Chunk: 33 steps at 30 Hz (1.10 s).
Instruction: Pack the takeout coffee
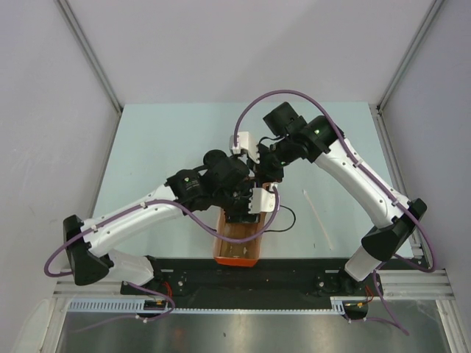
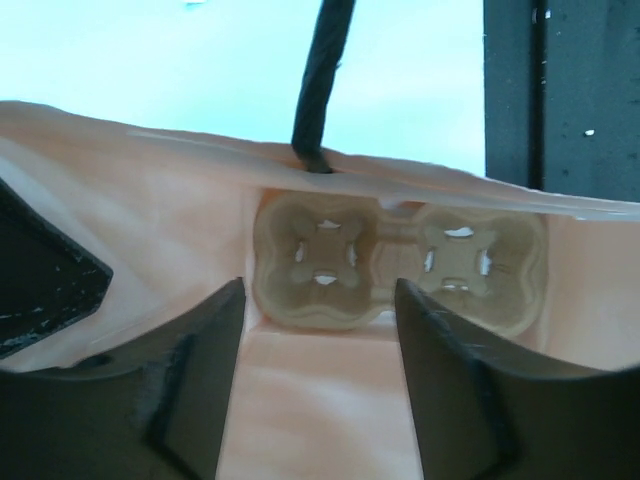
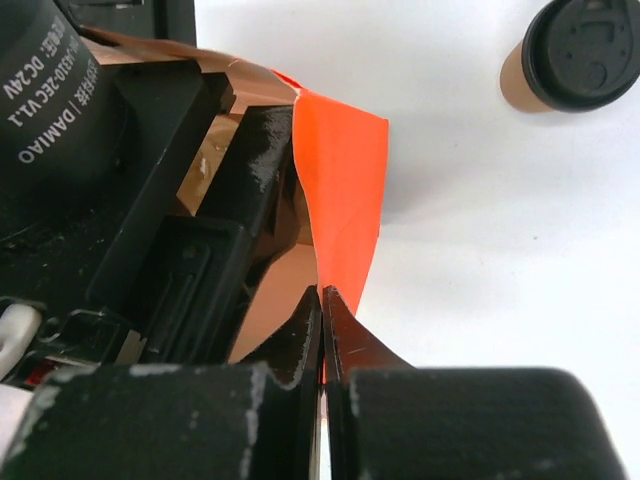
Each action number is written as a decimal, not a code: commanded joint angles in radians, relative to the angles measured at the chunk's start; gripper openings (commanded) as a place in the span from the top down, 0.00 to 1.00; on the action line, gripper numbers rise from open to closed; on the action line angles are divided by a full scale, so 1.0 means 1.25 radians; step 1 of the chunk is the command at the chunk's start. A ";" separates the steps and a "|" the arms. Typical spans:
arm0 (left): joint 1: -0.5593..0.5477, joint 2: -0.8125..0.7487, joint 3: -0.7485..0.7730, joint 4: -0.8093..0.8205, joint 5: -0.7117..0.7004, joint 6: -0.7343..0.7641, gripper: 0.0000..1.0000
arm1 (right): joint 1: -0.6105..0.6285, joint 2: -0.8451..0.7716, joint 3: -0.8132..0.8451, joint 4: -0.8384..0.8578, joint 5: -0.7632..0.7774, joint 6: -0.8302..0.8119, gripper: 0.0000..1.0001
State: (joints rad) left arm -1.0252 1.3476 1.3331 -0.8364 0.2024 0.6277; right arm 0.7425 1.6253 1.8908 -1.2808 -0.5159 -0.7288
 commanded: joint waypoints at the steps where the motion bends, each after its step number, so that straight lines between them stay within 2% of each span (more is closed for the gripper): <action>1: 0.029 -0.074 0.077 -0.005 0.031 0.011 0.31 | -0.007 -0.050 -0.006 -0.115 -0.022 -0.027 1.00; 8: 0.025 -0.116 0.076 -0.013 0.041 0.024 0.29 | -0.054 -0.036 -0.007 -0.101 -0.039 0.032 1.00; 19: 0.023 -0.159 0.087 -0.016 0.075 0.045 0.30 | -0.092 -0.039 -0.006 -0.109 -0.076 0.037 1.00; 25: 0.057 -0.181 0.185 0.012 0.140 -0.032 0.29 | -0.112 -0.042 -0.006 -0.113 -0.074 0.036 1.00; 28: 0.075 -0.182 0.268 0.040 0.127 -0.057 0.23 | -0.120 -0.047 -0.011 -0.124 -0.078 0.028 1.00; 29: 0.080 -0.179 0.293 0.060 0.107 -0.066 0.16 | -0.124 -0.050 -0.013 -0.126 -0.078 0.025 1.00; 32: 0.157 -0.160 0.381 0.086 0.091 -0.157 0.06 | -0.137 -0.061 -0.025 -0.131 -0.081 0.019 1.00; 33: 0.215 -0.144 0.412 0.087 0.092 -0.178 0.05 | -0.141 -0.063 -0.028 -0.130 -0.078 0.017 1.00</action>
State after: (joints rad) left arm -0.8883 1.1591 1.7214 -0.8120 0.3191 0.5484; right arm 0.5819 1.6032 1.8645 -1.3434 -0.5884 -0.6914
